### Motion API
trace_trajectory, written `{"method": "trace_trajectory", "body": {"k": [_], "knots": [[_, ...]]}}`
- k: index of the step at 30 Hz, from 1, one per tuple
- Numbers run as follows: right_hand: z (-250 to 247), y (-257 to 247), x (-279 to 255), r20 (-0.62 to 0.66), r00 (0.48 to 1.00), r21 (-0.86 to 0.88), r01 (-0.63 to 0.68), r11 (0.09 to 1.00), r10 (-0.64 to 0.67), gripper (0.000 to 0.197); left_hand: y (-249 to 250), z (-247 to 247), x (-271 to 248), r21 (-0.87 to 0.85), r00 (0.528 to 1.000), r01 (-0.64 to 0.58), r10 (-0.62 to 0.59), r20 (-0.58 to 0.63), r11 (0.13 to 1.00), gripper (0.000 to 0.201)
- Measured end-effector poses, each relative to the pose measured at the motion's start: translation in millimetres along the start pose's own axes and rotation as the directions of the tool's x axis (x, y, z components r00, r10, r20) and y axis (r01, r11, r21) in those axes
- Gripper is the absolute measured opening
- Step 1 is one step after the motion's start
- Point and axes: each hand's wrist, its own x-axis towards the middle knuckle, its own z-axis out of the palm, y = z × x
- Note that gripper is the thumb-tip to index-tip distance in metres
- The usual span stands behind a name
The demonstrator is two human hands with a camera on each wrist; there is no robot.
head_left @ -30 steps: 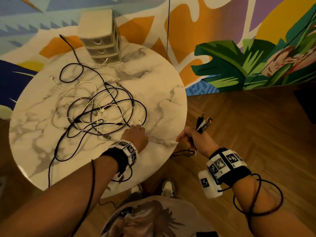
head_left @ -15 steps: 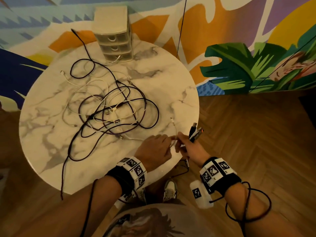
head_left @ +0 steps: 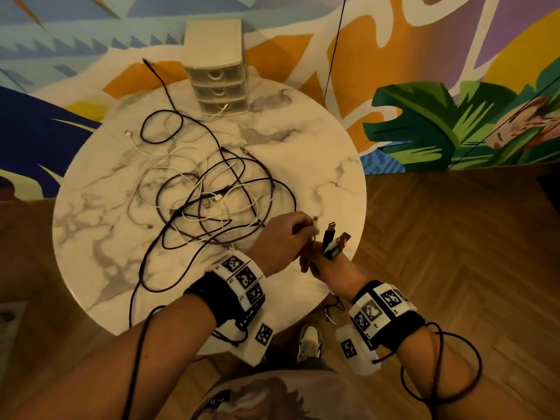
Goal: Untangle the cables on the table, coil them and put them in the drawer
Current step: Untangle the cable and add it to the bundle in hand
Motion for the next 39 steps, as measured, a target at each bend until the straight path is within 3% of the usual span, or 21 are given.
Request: {"method": "trace_trajectory", "body": {"k": [3, 6, 13, 16, 17, 20, 22, 25, 27, 29, 32, 34, 37, 39], "knots": [[1.9, -2.0, -1.3, -0.039, 0.999, 0.008, -0.021, 1.0, 0.021, 0.04, 3.1, 4.5, -6.0, 0.127, 0.99, -0.14, 0.139, 0.021, 0.982, 0.017], [4.3, -1.6, -1.6, -0.089, 0.995, 0.069, -0.035, 0.997, 0.041, 0.034, 3.9, 3.9, -6.7, 0.147, 0.975, -0.22, 0.22, 0.012, 0.964, 0.019], [8.9, -5.0, -1.2, -0.094, 0.996, 0.021, -0.01, 1.0, 0.012, 0.043, 0.4, 0.7, -13.2, 0.121, 0.963, -0.266, 0.269, -0.013, 0.956, 0.017], [8.9, -7.4, 0.0, -0.26, 0.963, 0.012, 0.078, 0.997, -0.072, 0.044, -8.6, -1.1, -17.6, -0.028, 0.978, -0.108, 0.101, -0.18, 0.994, 0.019], [7.3, -7.0, 0.6, -0.336, 0.933, 0.001, 0.134, 0.991, -0.126, 0.042, -13.7, -1.6, -19.8, -0.07, 0.988, -0.03, 0.019, -0.153, 0.997, 0.025], [4.9, -7.1, 4.8, -0.434, 0.881, 0.01, 0.215, 0.976, -0.19, 0.047, -40.0, 4.6, -31.6, 0.101, 0.975, 0.122, -0.138, 0.174, 0.987, 0.035], [8.6, -13.8, 6.7, -0.446, 0.89, 0.227, 0.215, 0.95, -0.095, 0.052, -64.5, 11.1, -42.7, 0.145, 0.947, 0.107, -0.146, 0.287, 0.984, 0.021], [9.4, -25.9, 5.8, -0.347, 0.938, 0.631, 0.232, 0.74, 0.001, 0.056, -111.6, 0.7, -55.1, 0.218, 0.954, 0.212, -0.249, 0.164, 0.953, 0.016], [-2.6, -29.5, 4.1, -0.351, 0.935, 0.719, 0.238, 0.653, 0.045, 0.055, -138.3, -31.5, -57.2, 0.345, 0.948, 0.286, -0.316, 0.034, 0.894, 0.022], [-20.5, -30.4, 3.0, -0.413, 0.907, 0.733, 0.28, 0.62, 0.079, 0.054, -155.8, -73.4, -49.3, 0.332, 0.953, 0.301, -0.285, -0.098, 0.894, 0.028], [-33.0, -32.0, 5.4, -0.536, 0.843, 0.645, 0.369, 0.669, 0.051, 0.056, -133.2, -121.7, -24.9, 0.298, 0.911, 0.366, -0.273, -0.31, 0.882, 0.036], [-24.9, -36.9, 7.0, -0.553, 0.833, 0.556, 0.379, 0.74, -0.012, 0.056, -96.2, -128.5, -8.4, 0.357, 0.903, 0.35, -0.21, -0.375, 0.866, 0.041], [0.6, -44.8, 3.4, -0.402, 0.91, 0.371, 0.269, 0.889, -0.107, 0.064, -28.6, -95.6, -6.1, 0.501, 0.919, 0.285, -0.085, -0.384, 0.817, 0.044], [19.9, -48.2, -0.6, -0.2, 0.978, 0.165, 0.089, 0.982, -0.055, 0.071, -2.5, -63.2, -20.8, 0.675, 0.961, 0.188, 0.009, -0.277, 0.713, 0.039]]}}
